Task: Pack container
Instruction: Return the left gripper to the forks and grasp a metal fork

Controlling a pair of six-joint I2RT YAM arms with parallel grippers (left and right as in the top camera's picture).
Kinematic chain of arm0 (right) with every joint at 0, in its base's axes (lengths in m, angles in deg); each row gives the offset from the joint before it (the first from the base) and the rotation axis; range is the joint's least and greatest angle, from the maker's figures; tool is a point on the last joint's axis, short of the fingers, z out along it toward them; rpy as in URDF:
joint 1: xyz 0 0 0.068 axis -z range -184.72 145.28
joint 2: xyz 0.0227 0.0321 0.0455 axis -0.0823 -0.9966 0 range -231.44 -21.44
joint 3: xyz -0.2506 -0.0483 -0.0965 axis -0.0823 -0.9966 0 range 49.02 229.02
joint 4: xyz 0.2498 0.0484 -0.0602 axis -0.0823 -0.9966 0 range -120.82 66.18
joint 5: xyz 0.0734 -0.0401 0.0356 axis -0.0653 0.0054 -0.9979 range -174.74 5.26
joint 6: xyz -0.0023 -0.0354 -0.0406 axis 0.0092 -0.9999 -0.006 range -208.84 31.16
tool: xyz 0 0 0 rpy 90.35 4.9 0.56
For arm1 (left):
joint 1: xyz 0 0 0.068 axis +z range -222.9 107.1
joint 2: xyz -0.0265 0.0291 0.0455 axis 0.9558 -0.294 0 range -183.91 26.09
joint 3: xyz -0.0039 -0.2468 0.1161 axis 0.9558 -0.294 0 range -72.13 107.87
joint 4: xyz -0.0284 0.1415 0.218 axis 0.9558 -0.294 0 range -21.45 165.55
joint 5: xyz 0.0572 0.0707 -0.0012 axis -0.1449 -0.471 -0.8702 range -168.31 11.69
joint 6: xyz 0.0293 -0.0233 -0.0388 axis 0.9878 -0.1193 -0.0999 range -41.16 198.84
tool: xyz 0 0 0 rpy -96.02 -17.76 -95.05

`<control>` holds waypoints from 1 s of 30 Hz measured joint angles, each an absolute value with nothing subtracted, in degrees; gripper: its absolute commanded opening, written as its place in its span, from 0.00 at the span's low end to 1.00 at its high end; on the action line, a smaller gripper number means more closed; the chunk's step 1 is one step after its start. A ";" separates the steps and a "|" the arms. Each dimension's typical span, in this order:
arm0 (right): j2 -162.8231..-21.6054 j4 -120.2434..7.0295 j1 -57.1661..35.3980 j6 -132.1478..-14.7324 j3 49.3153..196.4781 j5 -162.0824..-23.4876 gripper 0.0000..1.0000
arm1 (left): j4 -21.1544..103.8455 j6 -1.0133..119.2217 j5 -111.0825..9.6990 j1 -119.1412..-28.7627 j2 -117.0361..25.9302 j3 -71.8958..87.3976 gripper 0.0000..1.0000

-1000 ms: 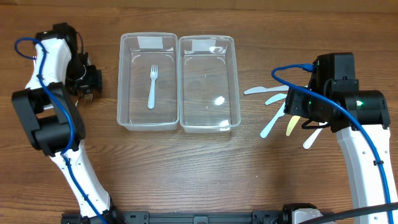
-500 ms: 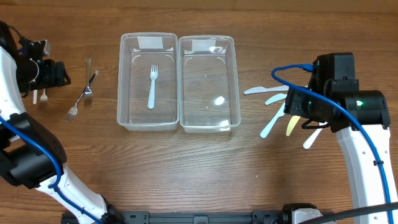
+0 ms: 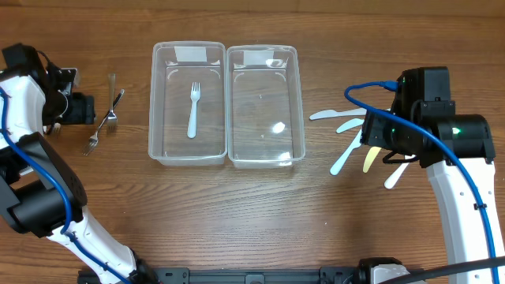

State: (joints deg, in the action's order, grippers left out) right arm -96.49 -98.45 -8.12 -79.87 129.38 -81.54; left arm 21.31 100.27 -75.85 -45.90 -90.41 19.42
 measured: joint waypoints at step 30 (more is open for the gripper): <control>-96.49 -98.43 -8.12 -79.84 129.38 -81.54 0.65 | 21.97 99.59 -79.13 -51.21 -98.59 18.66 0.39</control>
